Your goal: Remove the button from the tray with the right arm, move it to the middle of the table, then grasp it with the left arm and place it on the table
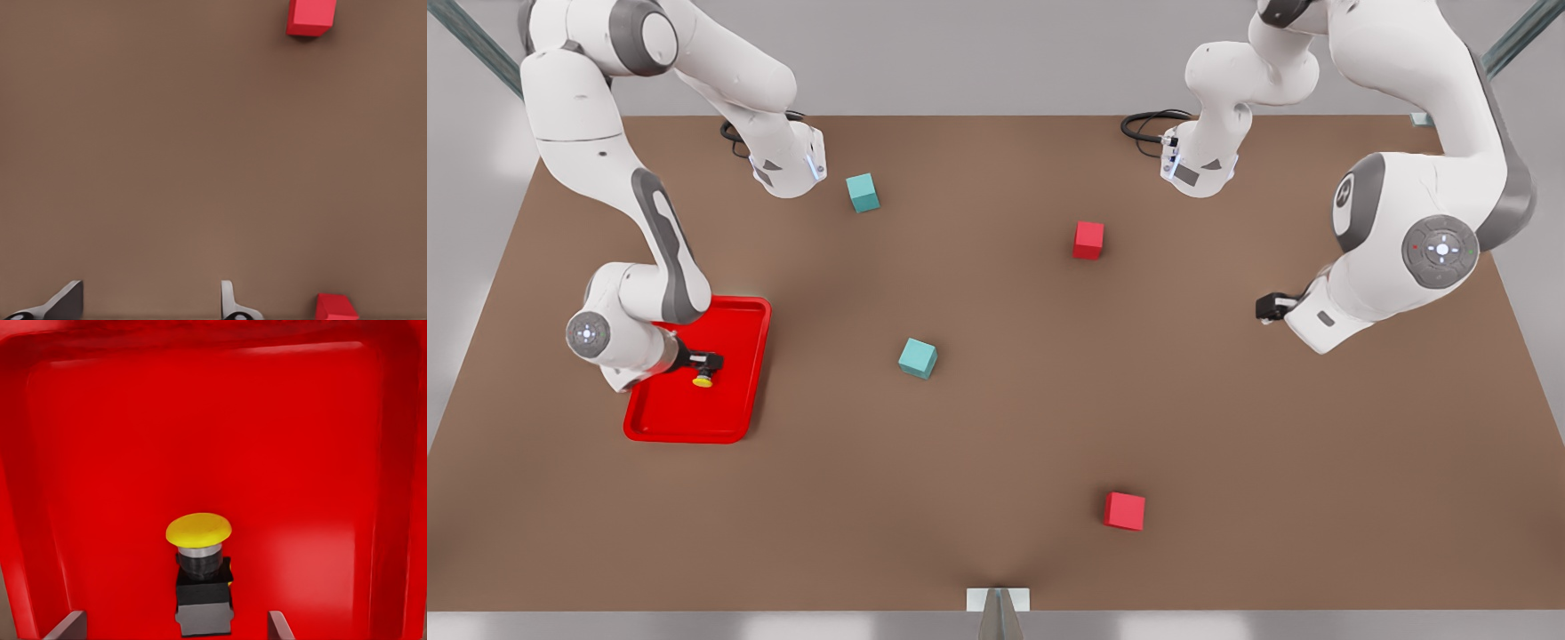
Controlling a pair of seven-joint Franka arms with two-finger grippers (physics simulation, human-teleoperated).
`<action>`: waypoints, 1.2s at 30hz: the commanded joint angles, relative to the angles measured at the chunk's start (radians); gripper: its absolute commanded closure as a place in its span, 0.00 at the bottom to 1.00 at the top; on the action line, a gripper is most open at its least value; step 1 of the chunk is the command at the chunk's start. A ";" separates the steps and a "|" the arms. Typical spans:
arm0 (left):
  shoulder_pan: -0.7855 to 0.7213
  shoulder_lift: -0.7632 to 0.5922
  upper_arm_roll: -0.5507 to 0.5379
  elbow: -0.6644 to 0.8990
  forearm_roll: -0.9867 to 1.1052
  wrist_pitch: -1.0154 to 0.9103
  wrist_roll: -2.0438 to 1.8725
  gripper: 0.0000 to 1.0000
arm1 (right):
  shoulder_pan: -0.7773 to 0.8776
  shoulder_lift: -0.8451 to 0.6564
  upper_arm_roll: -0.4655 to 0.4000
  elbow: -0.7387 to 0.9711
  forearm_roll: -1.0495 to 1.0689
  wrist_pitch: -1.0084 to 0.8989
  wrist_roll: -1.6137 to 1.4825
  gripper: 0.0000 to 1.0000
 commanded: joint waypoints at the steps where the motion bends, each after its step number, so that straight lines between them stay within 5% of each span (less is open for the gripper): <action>1: 0.000 0.018 -0.002 0.000 0.001 0.026 0.002 0.00 | -0.010 0.001 0.000 -0.041 -0.006 0.289 -0.150 0.00; 18: -0.008 0.032 0.000 0.000 0.001 0.038 0.002 0.00 | -0.020 0.002 0.000 -0.169 -0.006 0.320 -0.150 0.00; 20: -0.008 0.032 0.000 0.000 0.001 0.038 0.002 0.00 | -0.022 0.010 0.000 -0.169 -0.006 0.320 -0.155 0.17; 22: -0.008 0.032 -0.002 0.000 0.001 0.038 0.002 0.00 | -0.036 0.012 0.000 -0.167 -0.006 0.318 -0.231 0.48; 24: -0.008 0.032 0.000 0.000 0.001 0.038 0.002 0.00 | -0.040 0.016 0.000 -0.167 -0.006 0.317 -0.241 0.58; 30: -0.029 0.032 0.000 0.000 0.001 0.034 -0.007 0.00 | -0.014 -0.001 0.002 -0.120 -0.006 0.285 -0.239 0.60; 36: -0.028 0.032 0.000 0.000 0.001 0.034 -0.004 0.00 | 0.053 -0.034 0.155 0.179 -0.006 -0.115 -0.003 0.60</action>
